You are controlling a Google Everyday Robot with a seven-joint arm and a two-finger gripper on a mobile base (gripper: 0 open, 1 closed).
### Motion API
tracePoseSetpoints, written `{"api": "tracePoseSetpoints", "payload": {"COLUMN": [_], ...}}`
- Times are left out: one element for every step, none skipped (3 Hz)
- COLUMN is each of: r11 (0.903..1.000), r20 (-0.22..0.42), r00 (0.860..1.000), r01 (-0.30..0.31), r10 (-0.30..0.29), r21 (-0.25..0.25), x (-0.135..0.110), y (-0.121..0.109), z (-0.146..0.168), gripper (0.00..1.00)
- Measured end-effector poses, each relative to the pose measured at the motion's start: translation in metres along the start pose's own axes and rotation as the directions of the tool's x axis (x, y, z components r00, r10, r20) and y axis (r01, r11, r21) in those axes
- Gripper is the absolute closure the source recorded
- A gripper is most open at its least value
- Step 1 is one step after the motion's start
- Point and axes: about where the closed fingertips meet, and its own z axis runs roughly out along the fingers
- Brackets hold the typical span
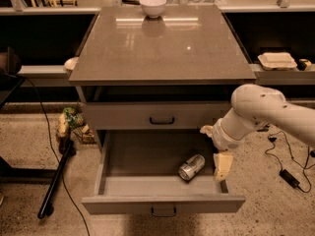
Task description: Pick 7up can from middle drawer and place on counter
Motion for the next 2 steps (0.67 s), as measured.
{"api": "tracePoseSetpoints", "payload": {"r11": [0.9996,0.9988], "r20": [-0.007,0.036], "r00": [1.0,0.999], "r01": [0.022,0.037], "r10": [-0.023,-0.036], "r21": [-0.016,-0.032], "x": [0.013,0.023], "y": [-0.014,-0.028], "z": [0.05,0.091], "gripper": [0.0,0.0]}}
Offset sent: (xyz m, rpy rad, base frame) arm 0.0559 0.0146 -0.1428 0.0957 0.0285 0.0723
